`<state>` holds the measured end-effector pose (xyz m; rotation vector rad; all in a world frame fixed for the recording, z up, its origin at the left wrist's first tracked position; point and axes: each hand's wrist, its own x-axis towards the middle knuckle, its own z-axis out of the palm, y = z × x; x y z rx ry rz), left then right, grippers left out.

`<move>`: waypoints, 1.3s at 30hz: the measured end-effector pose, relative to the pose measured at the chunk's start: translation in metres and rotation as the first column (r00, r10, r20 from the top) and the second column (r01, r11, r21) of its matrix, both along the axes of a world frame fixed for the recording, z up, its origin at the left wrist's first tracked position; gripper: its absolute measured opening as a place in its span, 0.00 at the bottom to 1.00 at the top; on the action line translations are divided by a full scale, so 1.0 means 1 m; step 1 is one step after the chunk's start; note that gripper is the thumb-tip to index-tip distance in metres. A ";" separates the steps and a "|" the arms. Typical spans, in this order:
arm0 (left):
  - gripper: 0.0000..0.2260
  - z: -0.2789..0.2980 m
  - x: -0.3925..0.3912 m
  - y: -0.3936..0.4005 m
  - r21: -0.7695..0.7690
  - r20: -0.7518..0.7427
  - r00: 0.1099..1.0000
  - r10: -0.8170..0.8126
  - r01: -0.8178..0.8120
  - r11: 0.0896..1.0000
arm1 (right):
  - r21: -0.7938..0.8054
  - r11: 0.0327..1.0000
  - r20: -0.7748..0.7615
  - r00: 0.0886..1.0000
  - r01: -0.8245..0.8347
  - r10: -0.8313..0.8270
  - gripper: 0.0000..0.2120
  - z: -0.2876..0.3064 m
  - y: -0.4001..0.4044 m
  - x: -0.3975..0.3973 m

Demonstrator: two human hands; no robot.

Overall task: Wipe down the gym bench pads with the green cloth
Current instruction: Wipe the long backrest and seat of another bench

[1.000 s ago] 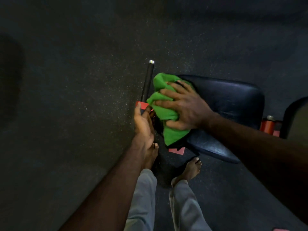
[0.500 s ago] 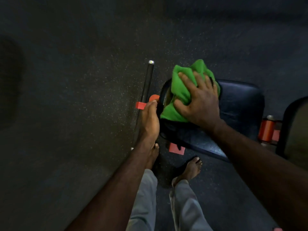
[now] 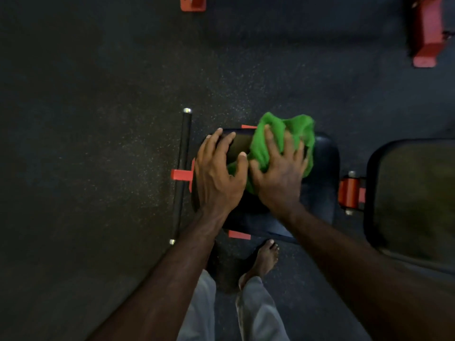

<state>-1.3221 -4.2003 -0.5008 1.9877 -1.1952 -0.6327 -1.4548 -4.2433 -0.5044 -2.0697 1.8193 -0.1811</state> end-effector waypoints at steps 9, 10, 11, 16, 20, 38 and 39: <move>0.25 -0.016 -0.020 -0.005 0.031 0.081 0.979 -0.185 0.183 0.983 | -0.037 0.998 -0.032 0.998 0.046 -0.047 0.40 -0.001 -0.030 -0.036; 0.25 -0.017 -0.021 -0.002 0.032 0.073 0.981 -0.179 0.178 0.984 | -0.015 0.994 -0.020 0.994 0.104 -0.104 0.40 -0.001 -0.020 -0.022; 0.25 -0.015 -0.024 -0.002 0.035 0.066 0.983 -0.171 0.169 0.985 | 0.002 0.996 -0.008 0.996 0.084 -0.084 0.40 -0.001 -0.012 -0.017; 0.26 -0.005 -0.030 -0.006 0.069 0.082 0.974 -0.211 0.205 0.976 | -0.056 0.926 -0.067 0.927 -0.374 0.370 0.40 -0.004 -0.043 -0.075; 0.26 -0.006 -0.039 -0.014 0.061 0.074 0.979 -0.190 0.185 0.981 | -0.027 0.977 0.044 0.977 0.212 -0.211 0.39 -0.006 -0.052 -0.064; 0.34 -0.013 -0.070 -0.019 0.080 0.201 0.943 -0.267 0.256 0.963 | 0.005 0.988 0.013 0.988 -0.153 0.153 0.41 -0.012 -0.044 -0.109; 0.34 -0.012 -0.070 -0.019 0.086 0.214 0.938 -0.273 0.260 0.962 | 0.023 0.997 0.069 0.995 -0.070 0.068 0.41 -0.015 -0.053 -0.118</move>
